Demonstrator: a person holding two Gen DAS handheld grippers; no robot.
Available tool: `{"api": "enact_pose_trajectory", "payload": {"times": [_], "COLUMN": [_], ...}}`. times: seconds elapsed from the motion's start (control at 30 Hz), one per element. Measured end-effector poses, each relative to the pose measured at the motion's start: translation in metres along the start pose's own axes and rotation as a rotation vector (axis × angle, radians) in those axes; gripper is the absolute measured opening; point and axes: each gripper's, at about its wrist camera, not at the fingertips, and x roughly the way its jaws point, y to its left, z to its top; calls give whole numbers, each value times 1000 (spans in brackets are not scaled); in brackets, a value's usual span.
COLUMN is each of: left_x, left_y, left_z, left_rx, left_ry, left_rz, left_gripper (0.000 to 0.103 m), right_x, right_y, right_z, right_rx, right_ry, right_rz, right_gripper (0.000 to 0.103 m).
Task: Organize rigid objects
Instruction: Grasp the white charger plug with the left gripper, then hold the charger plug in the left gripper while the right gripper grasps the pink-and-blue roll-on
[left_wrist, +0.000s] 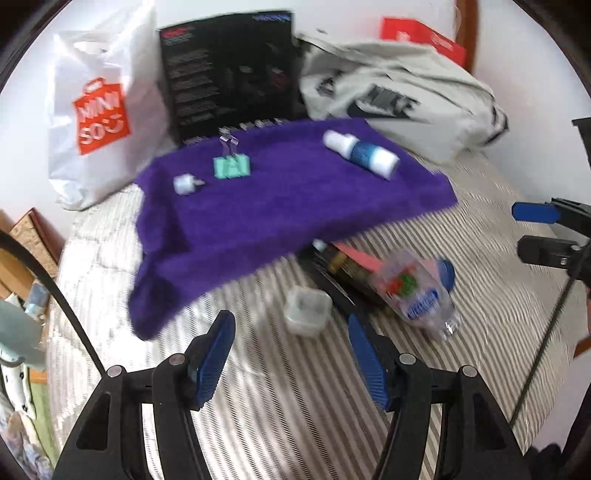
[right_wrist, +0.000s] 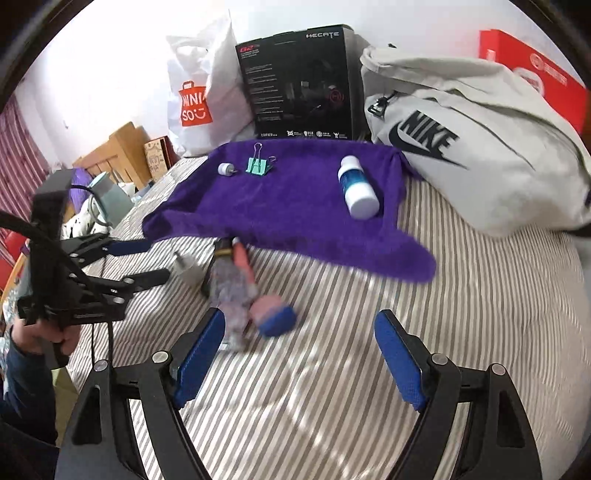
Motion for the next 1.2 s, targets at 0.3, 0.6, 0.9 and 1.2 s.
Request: {"api": "enact_pose_trajectory", "payload": {"times": [0.3,0.6,0.9,1.2], "left_x": [31,38,23,23], "left_y": [13,3,16,23], "left_z": [-4,-2,-20,-27], "left_rx": [-3,40,-3,-42], "left_ry": [-8,-21,-2,17], "left_rz": [-69,-117,-71,-80], "left_gripper": [48,27,27,27], "right_x": [-5,16,70,96], "right_y": [-3,0,7,27], "right_z": [-24,-22,-2,3], "right_rx": [49,49,-82,-243], "right_ry": [43,86,145,116], "right_rz": [-31,-42,-63,-71], "right_gripper": [83,83,78,47]}}
